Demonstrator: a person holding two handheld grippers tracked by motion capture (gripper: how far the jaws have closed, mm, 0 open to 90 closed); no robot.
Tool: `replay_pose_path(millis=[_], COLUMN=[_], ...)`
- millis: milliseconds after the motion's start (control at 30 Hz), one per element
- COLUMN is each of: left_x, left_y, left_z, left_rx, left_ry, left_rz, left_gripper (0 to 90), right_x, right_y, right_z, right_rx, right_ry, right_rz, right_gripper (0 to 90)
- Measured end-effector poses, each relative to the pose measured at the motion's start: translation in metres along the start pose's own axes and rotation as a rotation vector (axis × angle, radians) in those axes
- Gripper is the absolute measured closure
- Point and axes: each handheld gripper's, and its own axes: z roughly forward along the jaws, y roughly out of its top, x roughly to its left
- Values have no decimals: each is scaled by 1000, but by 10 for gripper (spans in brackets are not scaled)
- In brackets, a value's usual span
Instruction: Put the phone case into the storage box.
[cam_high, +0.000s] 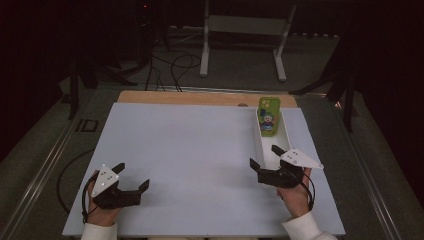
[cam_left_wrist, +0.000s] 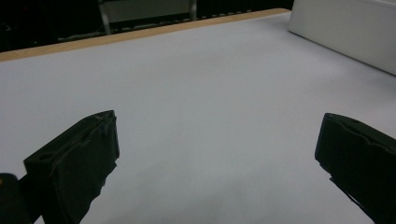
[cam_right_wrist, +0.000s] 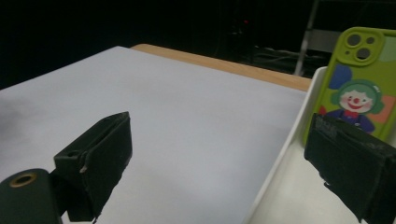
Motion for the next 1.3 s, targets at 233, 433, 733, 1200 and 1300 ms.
replay_pose_path(millis=[233, 433, 733, 1200, 1300], left_x=[1, 2, 4, 2, 2], left_y=[0, 0, -1, -3, -3], left_z=[-1, -1, -6, -9, -8], left_rx=[-6, -12, -39, -69, -68], left_ry=[-3, 1, -3, -19, -18], left_rz=[0, -4, 0, 24, 25], left_gripper=[0, 0, 0, 0, 0], right_x=[3, 3, 2, -1, -2], right_y=[-15, -27, -39, -47, -48], right_z=[-8, -11, -22, -24, -23], right_rx=[-34, -55, -101, -90, -91], right_ry=[34, 53, 76, 68, 67], right_rz=[-2, 3, -2, -10, -7], right_gripper=[77, 77, 77, 77, 77])
